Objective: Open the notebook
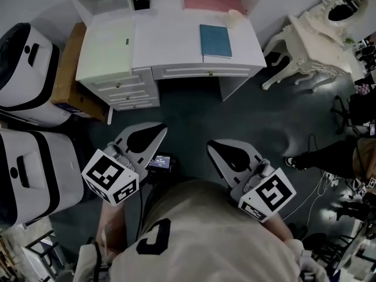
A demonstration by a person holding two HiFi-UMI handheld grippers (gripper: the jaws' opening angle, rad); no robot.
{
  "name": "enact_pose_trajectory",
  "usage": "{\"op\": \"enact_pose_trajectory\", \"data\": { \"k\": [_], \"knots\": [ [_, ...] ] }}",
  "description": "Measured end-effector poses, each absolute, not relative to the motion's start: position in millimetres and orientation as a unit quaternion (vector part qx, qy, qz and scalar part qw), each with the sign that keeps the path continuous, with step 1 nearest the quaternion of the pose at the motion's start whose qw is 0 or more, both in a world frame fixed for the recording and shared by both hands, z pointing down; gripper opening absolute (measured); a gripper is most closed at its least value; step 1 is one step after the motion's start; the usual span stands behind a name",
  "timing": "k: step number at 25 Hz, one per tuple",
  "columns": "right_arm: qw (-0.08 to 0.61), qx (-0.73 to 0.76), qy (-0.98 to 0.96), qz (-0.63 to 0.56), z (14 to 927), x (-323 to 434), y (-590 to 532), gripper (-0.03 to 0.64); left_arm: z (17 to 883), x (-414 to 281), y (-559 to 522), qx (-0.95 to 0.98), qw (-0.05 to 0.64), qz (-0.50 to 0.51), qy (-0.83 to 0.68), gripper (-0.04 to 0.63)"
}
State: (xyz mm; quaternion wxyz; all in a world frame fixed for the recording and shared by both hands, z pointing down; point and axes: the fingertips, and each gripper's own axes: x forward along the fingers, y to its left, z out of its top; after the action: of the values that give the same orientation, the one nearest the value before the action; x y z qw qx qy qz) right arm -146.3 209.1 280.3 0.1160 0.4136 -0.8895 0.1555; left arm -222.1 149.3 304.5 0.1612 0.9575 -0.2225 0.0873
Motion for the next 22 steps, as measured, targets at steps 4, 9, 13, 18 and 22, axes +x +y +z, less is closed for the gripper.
{"op": "enact_pose_trajectory", "data": {
  "k": [4,9,13,18,22],
  "knots": [
    [0.118,0.421,-0.885,0.157,280.7,-149.4,194.5,0.020,306.2,-222.8,136.2,0.960,0.155,0.089,-0.216,0.014],
    [0.128,0.419,-0.884,0.165,287.1,-160.0,181.2,0.020,312.7,-225.9,123.5,0.961,0.162,0.089,-0.207,0.014],
    [0.139,0.422,-0.880,0.165,290.2,-157.6,175.5,0.020,318.6,-221.5,113.9,0.960,0.174,0.087,-0.202,0.014],
    [0.120,0.430,-0.877,0.177,289.9,-140.5,168.3,0.020,319.8,-204.5,108.1,0.960,0.178,0.093,-0.196,0.014],
    [0.093,0.436,-0.875,0.186,289.7,-114.7,156.1,0.020,316.9,-184.8,100.0,0.959,0.170,0.101,-0.201,0.014]
  ]
}}
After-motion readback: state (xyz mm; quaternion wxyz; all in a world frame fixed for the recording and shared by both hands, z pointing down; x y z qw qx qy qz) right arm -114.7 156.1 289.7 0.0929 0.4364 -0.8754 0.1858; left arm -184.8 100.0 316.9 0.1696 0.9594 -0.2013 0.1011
